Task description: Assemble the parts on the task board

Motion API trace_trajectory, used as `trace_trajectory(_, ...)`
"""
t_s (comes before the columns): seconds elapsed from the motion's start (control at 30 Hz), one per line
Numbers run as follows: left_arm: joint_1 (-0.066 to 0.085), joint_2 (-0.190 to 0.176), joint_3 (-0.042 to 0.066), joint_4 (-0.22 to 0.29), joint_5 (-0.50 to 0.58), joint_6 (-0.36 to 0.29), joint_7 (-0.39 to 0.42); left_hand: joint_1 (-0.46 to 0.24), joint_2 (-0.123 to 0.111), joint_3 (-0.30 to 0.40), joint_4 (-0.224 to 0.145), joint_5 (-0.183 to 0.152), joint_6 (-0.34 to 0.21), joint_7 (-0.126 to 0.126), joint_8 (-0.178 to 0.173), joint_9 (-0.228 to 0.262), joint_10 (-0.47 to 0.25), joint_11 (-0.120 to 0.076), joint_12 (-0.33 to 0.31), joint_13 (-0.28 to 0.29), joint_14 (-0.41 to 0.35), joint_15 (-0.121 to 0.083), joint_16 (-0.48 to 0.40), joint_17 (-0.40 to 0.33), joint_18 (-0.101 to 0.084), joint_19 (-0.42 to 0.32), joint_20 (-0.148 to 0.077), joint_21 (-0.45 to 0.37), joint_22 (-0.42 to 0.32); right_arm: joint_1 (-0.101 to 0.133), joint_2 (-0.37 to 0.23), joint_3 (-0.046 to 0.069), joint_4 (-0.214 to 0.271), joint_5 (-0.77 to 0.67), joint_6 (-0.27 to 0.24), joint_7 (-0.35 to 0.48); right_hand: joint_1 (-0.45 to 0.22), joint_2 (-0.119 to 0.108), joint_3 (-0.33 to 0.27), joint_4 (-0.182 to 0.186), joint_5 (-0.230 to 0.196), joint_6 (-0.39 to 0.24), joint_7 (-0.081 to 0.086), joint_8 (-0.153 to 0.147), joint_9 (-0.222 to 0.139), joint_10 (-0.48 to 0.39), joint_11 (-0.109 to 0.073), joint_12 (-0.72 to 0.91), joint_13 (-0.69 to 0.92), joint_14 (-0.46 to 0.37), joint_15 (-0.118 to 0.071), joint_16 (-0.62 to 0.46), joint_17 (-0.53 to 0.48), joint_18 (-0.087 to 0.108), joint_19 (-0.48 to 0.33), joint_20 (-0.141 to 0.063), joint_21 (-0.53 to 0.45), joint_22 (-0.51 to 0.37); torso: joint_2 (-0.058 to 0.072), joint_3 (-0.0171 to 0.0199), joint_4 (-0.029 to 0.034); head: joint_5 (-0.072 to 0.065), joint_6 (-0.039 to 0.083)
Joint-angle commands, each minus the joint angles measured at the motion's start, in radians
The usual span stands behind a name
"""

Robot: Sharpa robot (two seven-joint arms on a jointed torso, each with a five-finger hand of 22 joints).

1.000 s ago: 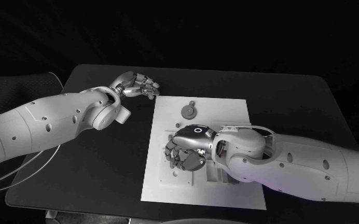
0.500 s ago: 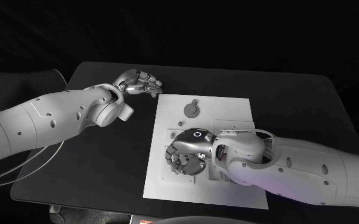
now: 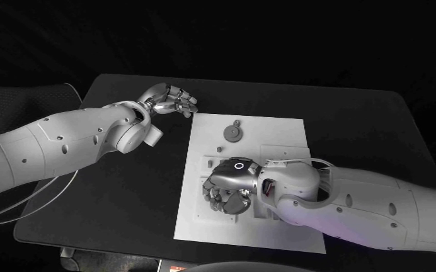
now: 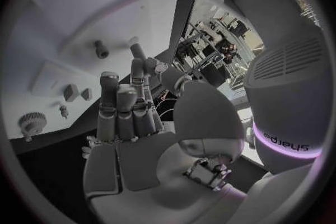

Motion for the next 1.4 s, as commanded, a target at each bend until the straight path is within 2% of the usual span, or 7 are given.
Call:
trace_trajectory(0.03, 0.0, 0.0, 0.001, 0.002, 0.006, 0.014, 0.009, 0.0, 0.007, -0.007, 0.0, -0.001, -0.002, 0.0, 0.0, -0.001, -0.008, -0.002, -0.003, -0.001, 0.005, 0.002, -0.005, 0.002, 0.015, 0.004, 0.001, -0.003, 0.002, -0.007, 0.001, -0.002, -0.005, -0.037, 0.014, 0.011, 0.0, 0.009, 0.007, -0.002, 0.003, 0.046, -0.024, 0.014, 0.029, 0.003, 0.001, -0.007, -0.002, -0.002, -0.005, -0.003, 0.002, 0.029, 0.001, -0.007, 0.002, 0.016, 0.0, -0.0003, 0.0012, 0.002, -0.004)
trace_trajectory(0.33, 0.0, -0.001, 0.001, 0.001, 0.004, 0.012, 0.01, 0.0, 0.006, -0.007, 0.0, -0.001, -0.003, 0.0, 0.0, -0.002, -0.008, -0.002, -0.003, -0.001, 0.005, 0.002, -0.006, 0.003, 0.015, 0.004, 0.001, -0.004, 0.002, -0.01, -0.001, -0.003, -0.009, -0.039, 0.018, 0.011, -0.001, 0.009, 0.006, -0.002, 0.003, 0.046, -0.024, 0.014, 0.03, 0.003, 0.001, -0.007, -0.001, -0.001, -0.005, -0.003, 0.002, 0.029, 0.001, -0.008, 0.002, 0.016, 0.0, 0.0005, 0.0001, -0.001, -0.009)
trace_trajectory(0.4, 0.0, -0.002, 0.001, 0.002, 0.003, 0.012, 0.01, 0.0, 0.006, -0.007, 0.0, -0.001, -0.003, 0.0, 0.0, -0.002, -0.009, -0.002, -0.003, -0.002, 0.005, 0.002, -0.007, 0.004, 0.015, 0.003, 0.001, -0.004, 0.002, -0.01, -0.001, -0.004, -0.009, -0.043, 0.02, 0.01, -0.001, 0.009, 0.006, -0.003, 0.003, 0.046, -0.024, 0.014, 0.03, 0.004, 0.001, -0.007, -0.001, -0.001, -0.005, -0.003, 0.002, 0.029, 0.001, -0.008, 0.002, 0.016, 0.0, 0.0007, -0.0002, -0.004, -0.007)
trace_trajectory(0.87, 0.0, -0.001, 0.001, 0.001, 0.003, 0.01, 0.01, 0.0, 0.006, -0.007, 0.0, -0.001, -0.003, 0.0, 0.0, -0.002, -0.009, -0.002, -0.003, -0.002, 0.003, 0.003, -0.01, 0.006, 0.015, 0.002, 0.002, -0.006, 0.002, -0.01, -0.014, -0.004, -0.008, -0.041, 0.029, 0.013, -0.001, 0.009, 0.006, -0.003, 0.003, 0.046, -0.025, 0.014, 0.031, 0.004, 0.001, -0.007, 0.0, -0.001, -0.005, -0.003, 0.002, 0.029, 0.001, -0.008, 0.002, 0.016, 0.0, 0.0009, -0.0004, -0.005, -0.008)
trace_trajectory(1.4, 0.0, -0.003, 0.001, 0.0, 0.003, 0.011, 0.01, 0.0, 0.006, -0.007, 0.0, -0.001, -0.003, 0.0, 0.001, -0.002, -0.009, -0.002, -0.003, -0.003, 0.003, 0.003, -0.012, 0.008, 0.015, 0.002, 0.002, -0.007, 0.002, -0.01, -0.027, -0.004, 0.001, -0.041, 0.015, 0.012, -0.002, 0.009, 0.006, -0.003, 0.003, 0.046, -0.025, 0.014, 0.031, 0.004, 0.001, -0.007, 0.0, -0.001, -0.005, -0.003, 0.003, 0.029, 0.001, -0.008, 0.002, 0.016, 0.0, 0.0003, 0.0004, -0.006, -0.006)
